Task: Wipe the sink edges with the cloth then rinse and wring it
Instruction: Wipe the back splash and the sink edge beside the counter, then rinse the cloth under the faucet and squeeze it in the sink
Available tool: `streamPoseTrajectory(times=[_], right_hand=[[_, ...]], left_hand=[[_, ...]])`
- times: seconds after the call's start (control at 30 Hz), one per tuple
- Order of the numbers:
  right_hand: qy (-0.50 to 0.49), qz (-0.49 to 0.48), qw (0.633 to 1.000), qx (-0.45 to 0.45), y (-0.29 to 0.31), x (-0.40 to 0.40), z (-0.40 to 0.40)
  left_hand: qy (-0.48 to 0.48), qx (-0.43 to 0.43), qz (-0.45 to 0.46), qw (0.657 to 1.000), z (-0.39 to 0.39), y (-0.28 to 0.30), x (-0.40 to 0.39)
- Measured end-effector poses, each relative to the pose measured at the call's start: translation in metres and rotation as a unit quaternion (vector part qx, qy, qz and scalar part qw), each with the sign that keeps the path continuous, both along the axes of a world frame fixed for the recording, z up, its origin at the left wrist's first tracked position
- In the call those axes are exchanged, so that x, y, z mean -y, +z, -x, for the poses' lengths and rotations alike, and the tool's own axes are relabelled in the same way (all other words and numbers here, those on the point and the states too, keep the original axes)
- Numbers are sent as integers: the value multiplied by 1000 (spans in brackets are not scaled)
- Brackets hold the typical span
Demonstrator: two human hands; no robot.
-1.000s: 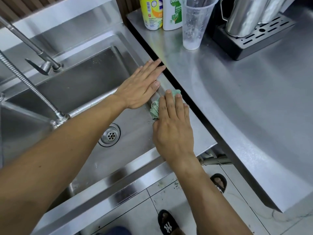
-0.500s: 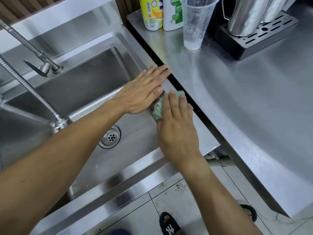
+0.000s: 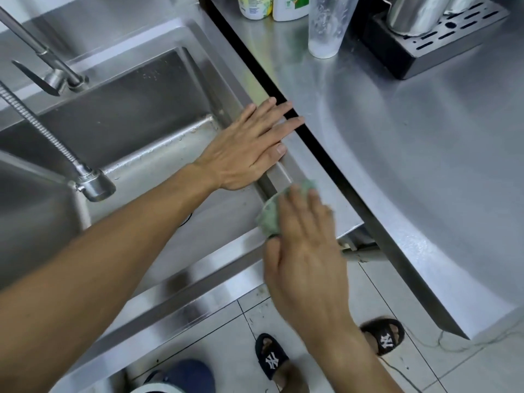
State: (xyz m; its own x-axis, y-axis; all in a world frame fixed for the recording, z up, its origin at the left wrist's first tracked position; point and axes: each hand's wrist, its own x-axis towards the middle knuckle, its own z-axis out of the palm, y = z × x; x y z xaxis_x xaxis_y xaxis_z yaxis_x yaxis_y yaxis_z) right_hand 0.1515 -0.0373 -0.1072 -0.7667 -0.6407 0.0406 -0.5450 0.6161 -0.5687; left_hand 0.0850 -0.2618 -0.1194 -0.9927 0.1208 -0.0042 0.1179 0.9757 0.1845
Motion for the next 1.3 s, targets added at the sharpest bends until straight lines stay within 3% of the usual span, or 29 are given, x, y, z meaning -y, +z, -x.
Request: streamPoseTrajectory(times=[0.1, 0.23, 0.3, 0.43, 0.6, 0.7, 0.8, 0.87, 1.03, 1.17, 1.3], right_hand=[[94, 28, 995, -10, -5, -17, -3], [-49, 47, 998, 11, -5, -29, 34], [-64, 43, 997, 5, -2, -20, 26], [70, 67, 995, -4, -10, -23, 9], [-8, 70, 998, 3, -9, -28, 26], [60, 37, 997, -18, -6, -16, 8], [53, 58, 993, 86, 27, -4, 31], [64, 48, 985, 152, 53, 14, 65], [215, 48, 967, 127, 85, 119, 95], [341, -18, 929, 140, 83, 212, 83], [450, -101, 879, 123, 90, 276, 60]], left_hand=[[5, 0, 5, 1000, 0, 1, 0], [12, -6, 10, 1000, 1, -1, -2], [21, -15, 9, 1000, 0, -4, -3], [29, -18, 8, 999, 0, -7, -4], [30, -7, 10, 999, -1, -6, -4], [29, -12, 12, 999, -2, -5, -5], [26, 10, -14, 999, -3, 0, -3], [56, -4, -82, 995, -8, 10, 4], [270, -175, -192, 927, -67, 32, 57], [359, -137, -229, 894, -130, 40, 87], [471, -103, -261, 836, -198, 32, 132]])
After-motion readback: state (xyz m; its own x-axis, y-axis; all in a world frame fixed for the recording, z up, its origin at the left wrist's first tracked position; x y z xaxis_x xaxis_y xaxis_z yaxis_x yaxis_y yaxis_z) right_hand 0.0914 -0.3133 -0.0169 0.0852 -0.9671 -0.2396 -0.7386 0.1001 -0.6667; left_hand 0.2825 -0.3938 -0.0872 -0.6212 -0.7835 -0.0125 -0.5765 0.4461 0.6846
